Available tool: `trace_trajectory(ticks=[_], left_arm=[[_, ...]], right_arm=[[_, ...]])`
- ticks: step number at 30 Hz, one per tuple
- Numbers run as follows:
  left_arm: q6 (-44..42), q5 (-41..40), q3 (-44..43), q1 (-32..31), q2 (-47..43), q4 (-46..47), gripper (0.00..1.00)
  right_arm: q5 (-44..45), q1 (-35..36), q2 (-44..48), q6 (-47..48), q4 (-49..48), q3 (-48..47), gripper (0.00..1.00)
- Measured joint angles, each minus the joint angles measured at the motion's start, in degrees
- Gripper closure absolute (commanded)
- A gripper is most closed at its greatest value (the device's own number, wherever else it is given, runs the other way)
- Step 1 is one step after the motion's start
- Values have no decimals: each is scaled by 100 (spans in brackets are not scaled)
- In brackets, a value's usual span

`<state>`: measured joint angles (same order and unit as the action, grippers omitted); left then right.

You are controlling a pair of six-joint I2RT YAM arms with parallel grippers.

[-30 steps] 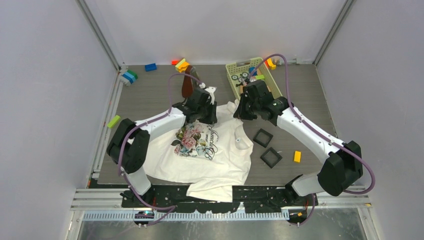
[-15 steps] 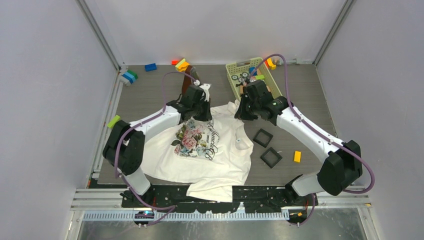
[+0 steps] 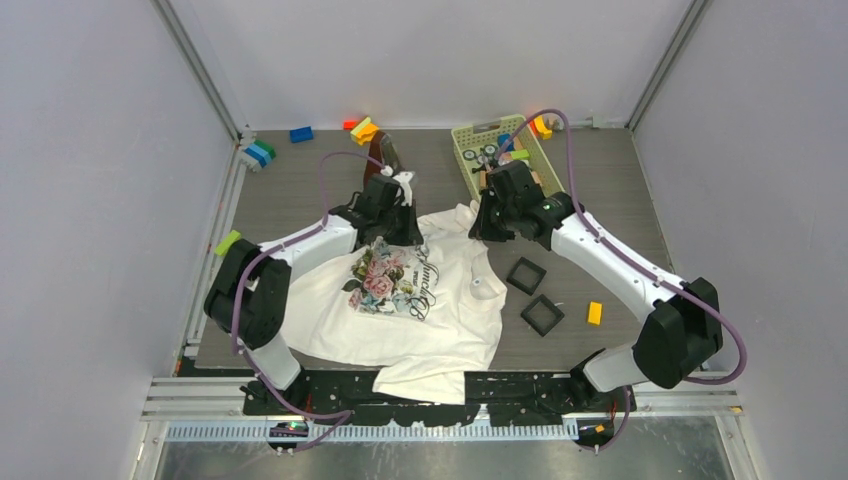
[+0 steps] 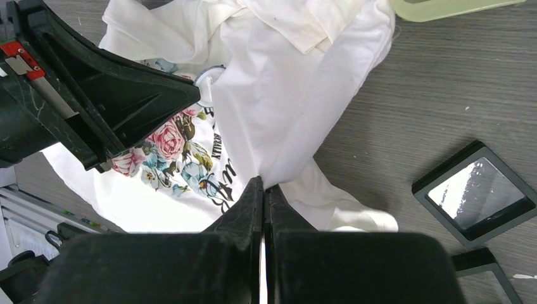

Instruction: Remove the brooch from the garment

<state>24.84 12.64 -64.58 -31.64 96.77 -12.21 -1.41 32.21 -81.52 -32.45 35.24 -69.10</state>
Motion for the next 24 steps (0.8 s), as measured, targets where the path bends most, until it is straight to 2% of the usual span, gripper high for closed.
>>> trace_trajectory(ticks=[6,18,24], left_arm=[[197,212,323,63,0,273,100],[282,439,376,120,-7,354,100],[326,387,262,120,216,254,87]], right_arm=[[-133,26,-111,-72,-146,304,98],[-168,68,-212,-149,-291,702,98],[-223,70,-210,-208,-387,704,98]])
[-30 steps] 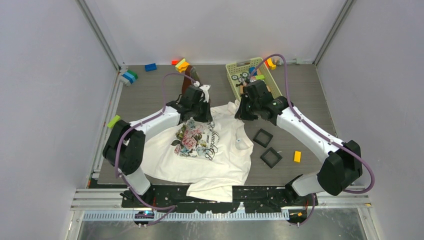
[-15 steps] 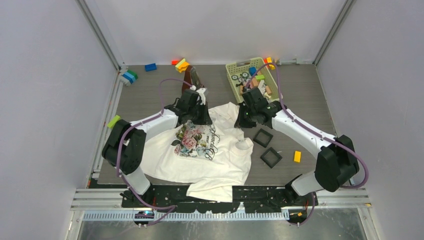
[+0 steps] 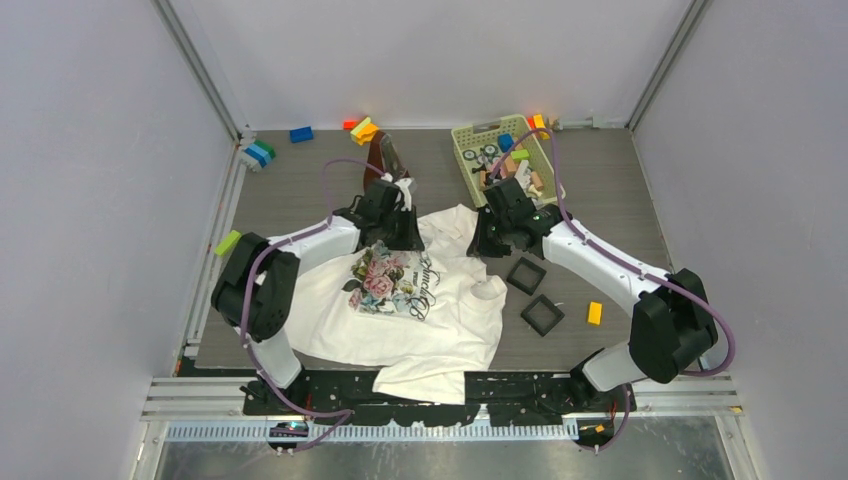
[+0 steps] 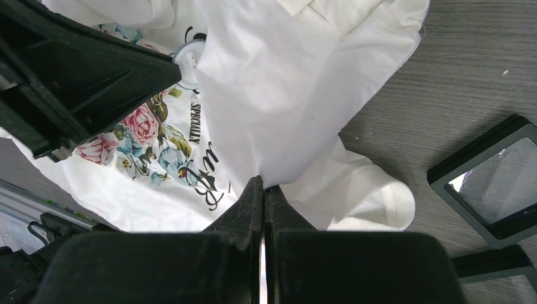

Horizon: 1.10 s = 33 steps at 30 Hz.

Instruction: Remove the brooch from the garment

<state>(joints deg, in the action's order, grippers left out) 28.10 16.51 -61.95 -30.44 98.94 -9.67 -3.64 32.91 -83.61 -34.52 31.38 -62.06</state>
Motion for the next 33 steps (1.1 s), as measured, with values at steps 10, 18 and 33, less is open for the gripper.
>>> trace_trajectory(ticks=[10,18,33], left_arm=[[-4,-254,-107,-92,264,-63,71],[7,-199,-162,-94,317,-83,71],[37,0,-267,-72,503,-157,100]], right_arm=[[-11,0,0,-11,-11,0,98],[-13,0,0,-11,-11,0,98],[94,4,0,7,-4,0,97]])
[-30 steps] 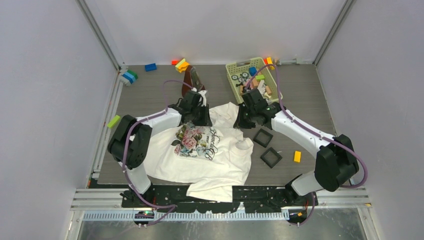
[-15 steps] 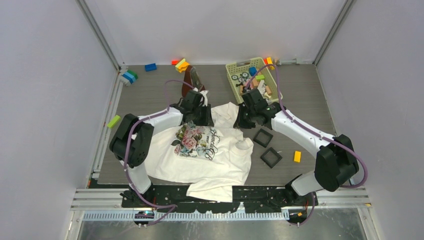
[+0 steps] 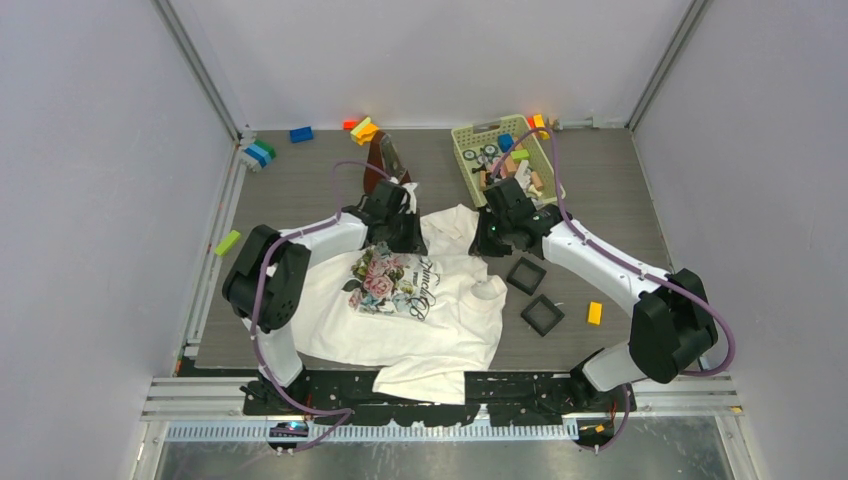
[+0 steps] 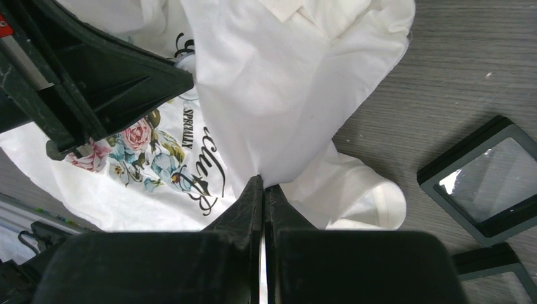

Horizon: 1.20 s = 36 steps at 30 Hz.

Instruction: Remove the brooch from the garment

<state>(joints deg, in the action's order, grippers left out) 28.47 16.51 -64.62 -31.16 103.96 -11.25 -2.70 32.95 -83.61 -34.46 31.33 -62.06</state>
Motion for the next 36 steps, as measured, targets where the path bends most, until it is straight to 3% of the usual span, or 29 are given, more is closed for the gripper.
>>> trace_trajectory(ticks=[10,11,13,15,18,24,28,29,32,36], left_arm=[[-249,549,-540,66,0,-837,92],[-297,584,-549,70,0,-903,90],[-343,623,-549,70,0,-999,73],[-378,669,-549,70,0,-1062,63],[-369,715,-549,70,0,-1086,64],[-306,756,-538,98,0,-986,79],[-240,756,-531,116,0,-850,62],[-227,754,-529,120,0,-828,61],[-177,745,-481,144,-2,-769,73],[-177,704,-369,190,-4,-763,67]], right_arm=[[590,-4,-55,153,120,-229,97],[614,-4,-81,166,122,-308,97],[647,-4,-118,190,125,-437,97],[649,-4,-120,216,125,-507,97],[640,-4,-120,245,129,-538,97],[592,-4,-122,243,133,-538,97],[542,-4,-122,243,133,-538,97],[533,-7,-122,243,133,-538,97],[511,-7,-122,243,133,-535,97],[490,-4,-138,243,131,-535,97]])
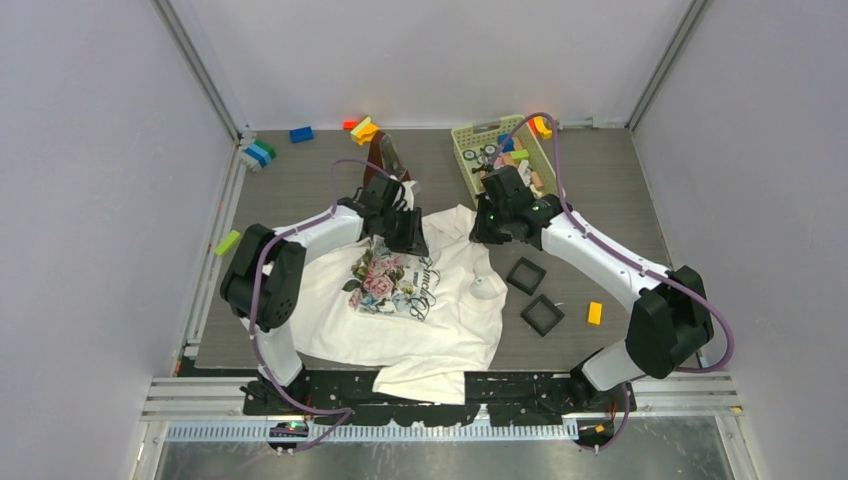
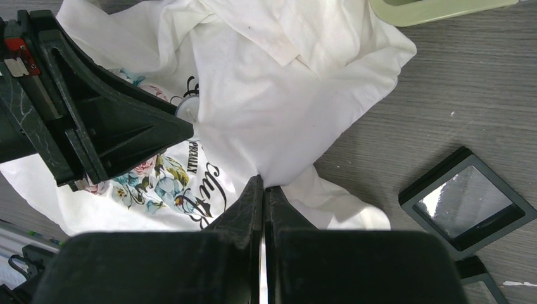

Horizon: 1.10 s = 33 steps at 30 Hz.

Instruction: Remove the brooch from the garment

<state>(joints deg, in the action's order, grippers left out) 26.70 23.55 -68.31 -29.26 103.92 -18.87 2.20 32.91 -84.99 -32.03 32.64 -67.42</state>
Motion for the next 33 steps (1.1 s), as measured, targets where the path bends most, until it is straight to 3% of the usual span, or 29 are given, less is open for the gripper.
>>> trace_trajectory(ticks=[2,4,6,17,21,23,25,26,28,33], left_arm=[[-9,4,4,15,0,-9,71],[-20,9,4,17,0,-13,90],[-17,13,4,26,0,-24,100],[-105,227,-4,42,0,-146,100],[-254,452,-125,50,0,-516,100],[-328,540,-192,50,0,-660,100],[-348,634,-205,52,0,-732,100],[-348,686,-205,57,0,-769,100],[-334,887,-205,94,0,-874,100],[-214,1366,-203,203,-72,-951,100]], right_arm=[[-15,-2,-15,0,-2,0,97],[-37,0,-31,0,-2,0,97],[-48,0,-39,0,-4,0,97],[85,-2,-140,42,4,-48,96],[201,-2,-501,175,101,-531,96],[251,-2,-660,229,111,-835,89],[267,-2,-708,264,109,-981,68],[264,-2,-717,273,109,-1025,52],[216,-2,-713,319,79,-1038,37],[-295,-13,-413,177,-507,-275,32]])
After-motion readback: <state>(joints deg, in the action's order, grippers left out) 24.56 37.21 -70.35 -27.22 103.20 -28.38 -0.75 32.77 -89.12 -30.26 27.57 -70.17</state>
